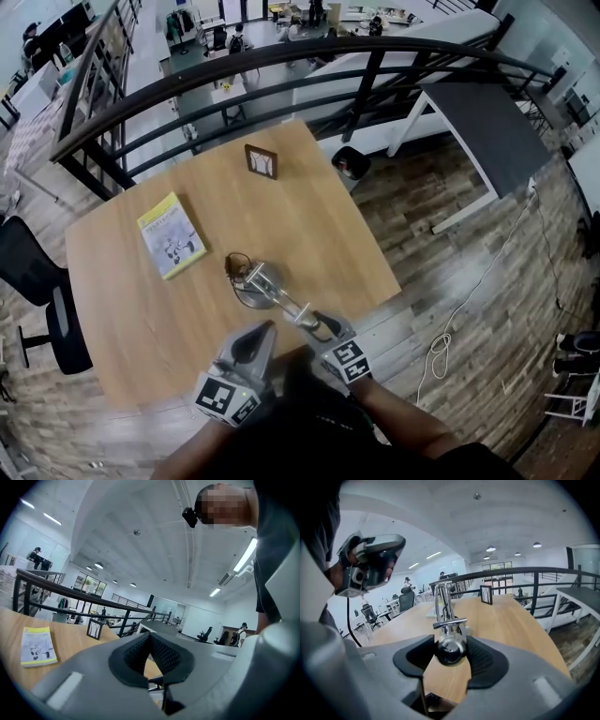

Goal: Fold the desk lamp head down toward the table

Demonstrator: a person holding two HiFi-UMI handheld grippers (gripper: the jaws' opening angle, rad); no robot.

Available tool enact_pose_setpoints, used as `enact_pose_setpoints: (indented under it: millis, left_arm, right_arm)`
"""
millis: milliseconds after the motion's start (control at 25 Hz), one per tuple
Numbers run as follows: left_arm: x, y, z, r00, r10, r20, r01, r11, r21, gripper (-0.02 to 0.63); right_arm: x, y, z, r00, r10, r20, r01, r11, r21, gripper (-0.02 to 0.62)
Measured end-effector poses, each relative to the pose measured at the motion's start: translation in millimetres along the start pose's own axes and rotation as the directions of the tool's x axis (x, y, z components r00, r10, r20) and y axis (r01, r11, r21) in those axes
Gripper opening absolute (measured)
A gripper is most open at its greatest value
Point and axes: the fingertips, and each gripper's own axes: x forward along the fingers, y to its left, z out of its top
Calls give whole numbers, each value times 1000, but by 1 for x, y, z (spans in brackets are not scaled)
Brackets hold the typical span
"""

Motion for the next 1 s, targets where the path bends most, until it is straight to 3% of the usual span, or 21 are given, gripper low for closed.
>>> enact_pose_setpoints:
  millis: [600,1000]
  left_arm:
    - [-17,18,-3,998,53,-18,-53,999,8,-2]
    - [-24,24,0,999,48,-21,-48,999,10,0]
  right_arm:
    - [66,-6,-27,997,38,-66,-38,999,9,212]
    - [72,-7,-27,997,24,-70,-23,1000,15,220]
